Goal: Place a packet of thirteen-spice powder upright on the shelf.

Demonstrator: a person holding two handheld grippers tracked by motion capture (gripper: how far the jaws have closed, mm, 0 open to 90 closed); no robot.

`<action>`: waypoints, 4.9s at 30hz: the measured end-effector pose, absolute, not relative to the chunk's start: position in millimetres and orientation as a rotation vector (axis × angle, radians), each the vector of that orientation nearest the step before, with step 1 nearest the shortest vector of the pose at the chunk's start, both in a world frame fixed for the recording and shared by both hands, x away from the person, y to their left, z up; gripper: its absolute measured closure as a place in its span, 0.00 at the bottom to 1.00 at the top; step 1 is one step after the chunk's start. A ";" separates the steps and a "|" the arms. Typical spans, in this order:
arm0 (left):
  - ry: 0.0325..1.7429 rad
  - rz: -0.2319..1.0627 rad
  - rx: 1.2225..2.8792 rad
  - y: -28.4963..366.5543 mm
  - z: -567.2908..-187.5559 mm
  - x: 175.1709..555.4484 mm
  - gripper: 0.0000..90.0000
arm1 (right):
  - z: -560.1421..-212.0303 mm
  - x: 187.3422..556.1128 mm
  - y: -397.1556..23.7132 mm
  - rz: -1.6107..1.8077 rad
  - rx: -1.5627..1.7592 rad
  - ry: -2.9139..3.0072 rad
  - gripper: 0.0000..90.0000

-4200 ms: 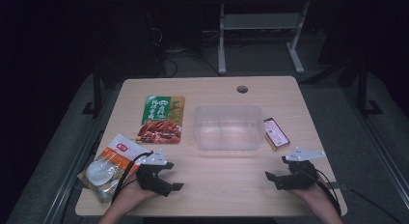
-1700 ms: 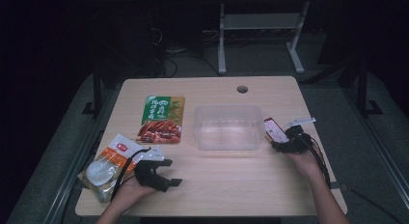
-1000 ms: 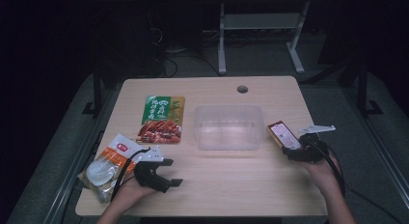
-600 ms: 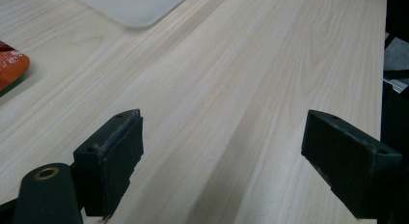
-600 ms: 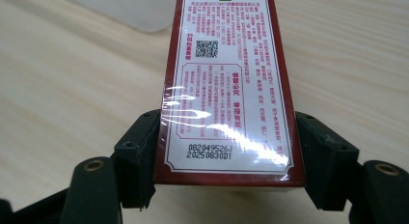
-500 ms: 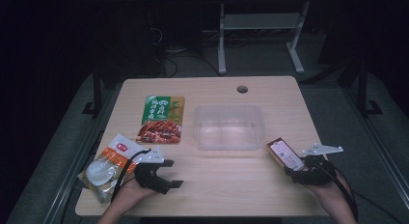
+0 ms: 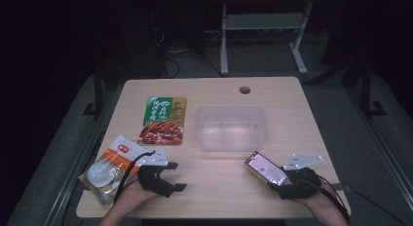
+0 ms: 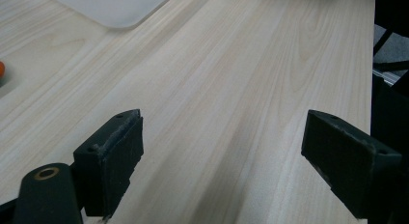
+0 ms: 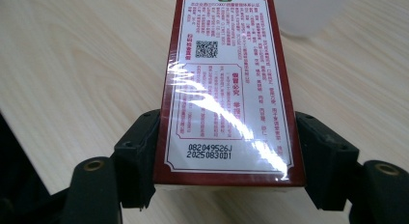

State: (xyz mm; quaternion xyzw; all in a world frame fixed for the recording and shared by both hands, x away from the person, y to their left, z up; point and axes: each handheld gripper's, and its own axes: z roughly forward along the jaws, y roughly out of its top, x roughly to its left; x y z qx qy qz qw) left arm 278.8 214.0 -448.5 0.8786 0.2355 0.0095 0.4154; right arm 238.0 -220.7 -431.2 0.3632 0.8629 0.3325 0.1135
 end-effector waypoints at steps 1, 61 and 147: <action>0.592 0.024 2.207 214.0 -448.5 278.8 0.16 | -431.2 238.0 -220.7 0.975 1.065 2.531 0.35; 0.239 -0.071 2.344 173.2 -440.7 306.6 0.15 | -459.3 292.1 -103.8 0.981 0.365 2.879 0.21; 0.203 -0.131 2.288 167.5 -423.5 315.4 0.35 | -433.0 269.3 -165.2 1.157 0.664 2.674 0.16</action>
